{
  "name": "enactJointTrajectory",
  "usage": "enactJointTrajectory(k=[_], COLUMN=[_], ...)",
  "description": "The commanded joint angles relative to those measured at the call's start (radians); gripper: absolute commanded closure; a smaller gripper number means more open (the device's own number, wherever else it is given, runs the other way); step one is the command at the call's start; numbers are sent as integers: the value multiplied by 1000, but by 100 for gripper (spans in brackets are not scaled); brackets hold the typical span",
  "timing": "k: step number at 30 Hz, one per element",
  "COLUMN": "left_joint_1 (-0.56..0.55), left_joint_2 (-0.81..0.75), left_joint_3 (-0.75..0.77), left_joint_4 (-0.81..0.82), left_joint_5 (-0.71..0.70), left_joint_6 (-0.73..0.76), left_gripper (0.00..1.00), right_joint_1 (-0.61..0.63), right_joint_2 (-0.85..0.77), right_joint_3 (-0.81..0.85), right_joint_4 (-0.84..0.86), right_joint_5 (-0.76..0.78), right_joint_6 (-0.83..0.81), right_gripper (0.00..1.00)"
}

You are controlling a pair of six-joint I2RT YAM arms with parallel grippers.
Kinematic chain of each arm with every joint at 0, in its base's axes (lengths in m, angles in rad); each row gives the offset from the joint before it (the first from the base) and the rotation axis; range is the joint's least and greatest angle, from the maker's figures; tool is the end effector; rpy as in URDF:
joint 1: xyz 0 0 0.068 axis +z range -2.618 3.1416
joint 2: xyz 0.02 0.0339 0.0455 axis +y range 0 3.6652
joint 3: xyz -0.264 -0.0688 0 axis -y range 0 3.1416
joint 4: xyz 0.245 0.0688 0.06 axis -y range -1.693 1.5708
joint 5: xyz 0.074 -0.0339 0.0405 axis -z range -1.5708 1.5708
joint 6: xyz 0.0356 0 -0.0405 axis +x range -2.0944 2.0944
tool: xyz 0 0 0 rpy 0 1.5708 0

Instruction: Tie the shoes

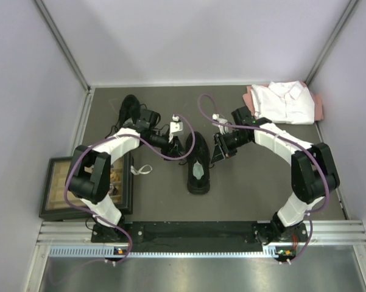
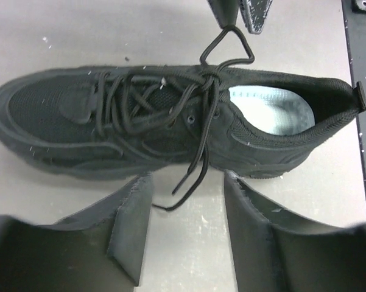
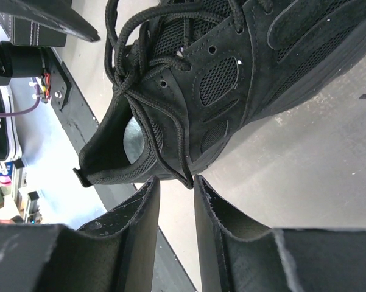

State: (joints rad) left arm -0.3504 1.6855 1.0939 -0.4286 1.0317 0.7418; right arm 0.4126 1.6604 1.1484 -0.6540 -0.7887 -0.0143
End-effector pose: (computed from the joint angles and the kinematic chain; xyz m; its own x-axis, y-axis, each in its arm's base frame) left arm 0.3045 -0.1438 0.2103 -0.1861 0.4373 -0.8798 0.9816 0.0442 -0.1857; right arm 0.2882 0.1537 0.2176 -0.8343 -0.3762 -0.4031 -0.5505 0.5283 0.6464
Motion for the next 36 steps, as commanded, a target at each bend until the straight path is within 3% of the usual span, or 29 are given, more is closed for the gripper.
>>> enactJointTrajectory(k=[1,6,7,10,12,36], left_joint_1=[-19,-22,-21,-16,-9,87], left_joint_2=[14,23,23,23,10,-1], left_joint_3=[44,60,64,84,87,52], left_joint_4=[22,-33,-51,-119,-162,-257], left_joint_5=[-8,-21,-24,-47,-65,-186], left_joint_6=[64,120,140,165,180,225], left_gripper=[51,71,81,95,100,100], right_joint_1=[8,-3,-8,-20,-26,31], right_joint_2=[-1,-1,-1,-1,-1,44], right_joint_3=[50,50,50,56,57,106], right_joint_4=[5,2,1,-9,-16,68], right_joint_5=[-26,-24,-24,-20,-14,-55], right_joint_6=[-6,-7,-7,-13,-22,69], right_gripper=[71,71,71,71,71,62])
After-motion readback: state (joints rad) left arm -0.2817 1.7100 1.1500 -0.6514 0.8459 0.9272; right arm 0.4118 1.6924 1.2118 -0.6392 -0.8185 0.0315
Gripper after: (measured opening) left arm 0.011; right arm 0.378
